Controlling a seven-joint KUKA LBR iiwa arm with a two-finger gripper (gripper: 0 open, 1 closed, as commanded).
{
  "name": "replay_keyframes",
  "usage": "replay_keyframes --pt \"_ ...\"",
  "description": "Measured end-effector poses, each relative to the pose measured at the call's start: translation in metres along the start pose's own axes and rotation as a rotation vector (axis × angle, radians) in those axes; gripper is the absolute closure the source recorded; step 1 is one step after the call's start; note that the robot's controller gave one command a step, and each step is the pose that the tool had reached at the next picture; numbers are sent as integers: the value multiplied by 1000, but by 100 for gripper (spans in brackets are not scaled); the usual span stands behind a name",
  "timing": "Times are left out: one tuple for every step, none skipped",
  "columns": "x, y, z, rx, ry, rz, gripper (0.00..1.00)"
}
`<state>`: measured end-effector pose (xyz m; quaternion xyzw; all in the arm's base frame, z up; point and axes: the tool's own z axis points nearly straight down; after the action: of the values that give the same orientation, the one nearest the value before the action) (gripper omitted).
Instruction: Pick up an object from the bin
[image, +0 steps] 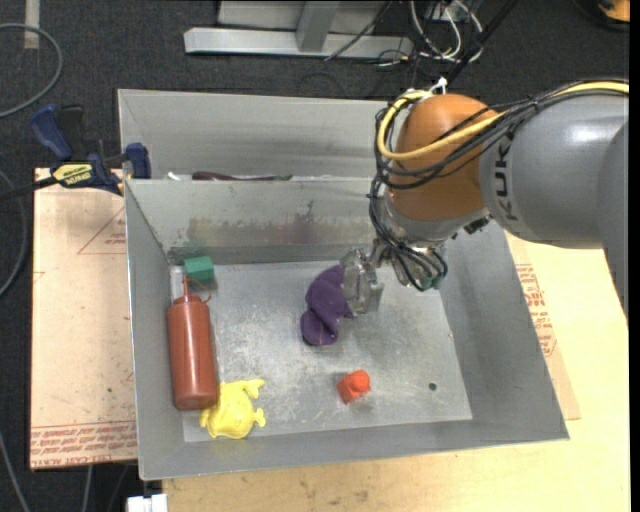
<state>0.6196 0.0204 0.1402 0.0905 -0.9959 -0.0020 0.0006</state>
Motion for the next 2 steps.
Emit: replay_keyframes --pt "7 -1 -51 0 -10 160 0" --pt "7 -1 -51 0 -9 161 0"
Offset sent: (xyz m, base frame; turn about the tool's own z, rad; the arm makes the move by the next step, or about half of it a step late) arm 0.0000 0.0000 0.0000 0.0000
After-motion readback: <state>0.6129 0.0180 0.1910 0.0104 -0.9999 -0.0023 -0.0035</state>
